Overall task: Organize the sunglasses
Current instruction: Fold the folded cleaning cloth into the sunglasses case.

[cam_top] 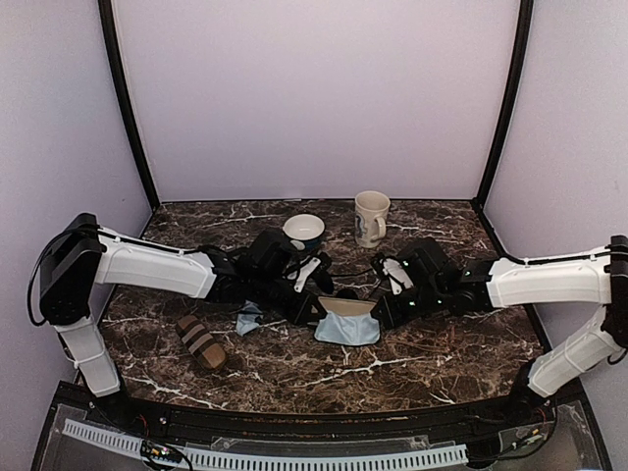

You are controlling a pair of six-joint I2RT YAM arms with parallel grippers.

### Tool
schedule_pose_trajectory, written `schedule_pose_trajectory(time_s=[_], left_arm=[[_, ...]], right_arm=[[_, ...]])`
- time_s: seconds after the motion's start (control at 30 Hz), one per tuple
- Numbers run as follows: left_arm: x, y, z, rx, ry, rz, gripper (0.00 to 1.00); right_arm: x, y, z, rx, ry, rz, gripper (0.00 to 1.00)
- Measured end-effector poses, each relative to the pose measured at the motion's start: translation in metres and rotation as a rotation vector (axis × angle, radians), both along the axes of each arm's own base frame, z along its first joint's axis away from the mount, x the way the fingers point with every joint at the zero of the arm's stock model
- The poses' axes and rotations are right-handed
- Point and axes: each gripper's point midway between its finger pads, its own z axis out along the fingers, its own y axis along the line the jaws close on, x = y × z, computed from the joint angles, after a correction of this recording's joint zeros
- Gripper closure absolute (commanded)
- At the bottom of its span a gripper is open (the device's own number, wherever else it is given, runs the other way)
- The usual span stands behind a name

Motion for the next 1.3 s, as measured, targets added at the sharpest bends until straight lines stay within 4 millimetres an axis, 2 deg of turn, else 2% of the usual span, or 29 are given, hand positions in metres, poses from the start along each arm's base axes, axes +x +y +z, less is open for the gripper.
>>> schedule_pose_trajectory(time_s=[0.2,0.5,0.87,1.3], left_arm=[[0.01,0.006,0.0,0.004,0.004,0.035,1.0],[0.025,0.001,-0.001,0.007,0.014,0.057,1.0],[0.022,0.003,-0.016,0.046,0.048,0.054,1.0],[0.017,0.008,-0.022,0.076,0.075,0.052,1.0]], right_arm=[[0.01,-0.003,-0.002,-0.012,0.001,-0.016,1.0],[0.021,0.004,-0.005,-0.029,0.003,-0.007,1.0],[0.024,0.006,-0.025,-0.069,0.041,0.011,1.0],[0.023,0.008,-0.029,-0.069,0.054,0.025,1.0]])
